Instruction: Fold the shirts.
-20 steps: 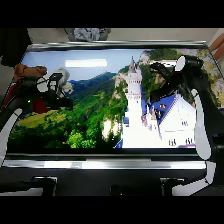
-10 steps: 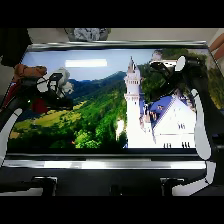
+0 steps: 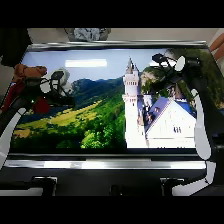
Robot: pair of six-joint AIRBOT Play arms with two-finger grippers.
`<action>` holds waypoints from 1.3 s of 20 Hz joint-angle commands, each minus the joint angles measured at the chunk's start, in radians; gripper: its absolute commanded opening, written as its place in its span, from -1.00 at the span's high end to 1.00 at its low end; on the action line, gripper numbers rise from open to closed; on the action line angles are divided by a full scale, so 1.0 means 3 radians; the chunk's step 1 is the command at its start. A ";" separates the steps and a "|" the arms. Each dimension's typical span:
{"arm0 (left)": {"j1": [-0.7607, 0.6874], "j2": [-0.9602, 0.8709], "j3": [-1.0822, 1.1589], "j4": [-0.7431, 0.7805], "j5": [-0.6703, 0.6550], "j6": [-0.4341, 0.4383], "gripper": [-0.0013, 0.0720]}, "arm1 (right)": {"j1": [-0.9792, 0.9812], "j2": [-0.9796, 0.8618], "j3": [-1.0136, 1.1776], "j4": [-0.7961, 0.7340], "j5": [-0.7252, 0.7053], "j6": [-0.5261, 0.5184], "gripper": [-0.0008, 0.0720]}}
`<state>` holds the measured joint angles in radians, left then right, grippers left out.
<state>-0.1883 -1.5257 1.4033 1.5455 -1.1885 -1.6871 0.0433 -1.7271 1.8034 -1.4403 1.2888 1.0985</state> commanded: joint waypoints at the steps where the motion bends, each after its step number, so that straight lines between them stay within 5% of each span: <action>1: 0.0000 -0.0127 0.0005 -0.0006 0.0439 -0.0108 -1.00 | 0.0001 -0.0003 -0.0001 -0.0014 -0.0352 -0.0008 -0.88; 4: 0.0088 -0.0361 0.0455 0.0183 0.0799 -0.0139 -1.00 | 0.0001 -0.0003 -0.0001 -0.0015 -0.0395 -0.0010 -0.88; 9: 0.0704 -0.1574 0.2756 0.0642 -0.0244 -0.0141 -1.00 | 0.0003 -0.0017 -0.0001 -0.0013 -0.0276 -0.0009 -0.87; 20: 0.0909 -0.1858 0.1951 0.0292 0.0837 -0.0254 -1.00 | 0.0003 -0.0099 -0.0001 -0.0004 -0.0011 -0.0010 -0.87; 21: 0.0909 -0.1896 0.1951 0.0268 0.0801 -0.0254 -0.67 | 0.0003 -0.0099 -0.0001 -0.0003 -0.0001 -0.0010 -0.87; 22: 0.0910 -0.1909 0.1951 0.0266 0.0731 -0.0254 0.45 | 0.0003 -0.0099 -0.0001 -0.0003 0.0011 -0.0010 -0.87; 23: 0.0910 -0.1898 0.1961 0.0266 0.0661 -0.0254 0.87 | 0.0003 -0.0099 -0.0001 -0.0003 0.0037 -0.0010 -0.87; 26: 0.0874 -0.1653 0.2122 0.0308 0.0722 -0.0135 0.87 | 0.0003 -0.0088 0.0004 -0.0008 0.0081 -0.0168 -0.87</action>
<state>0.0818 -2.0647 2.0121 1.6409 -0.9985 -1.7576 0.0433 -1.7557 1.8034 -1.4414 1.2949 1.0836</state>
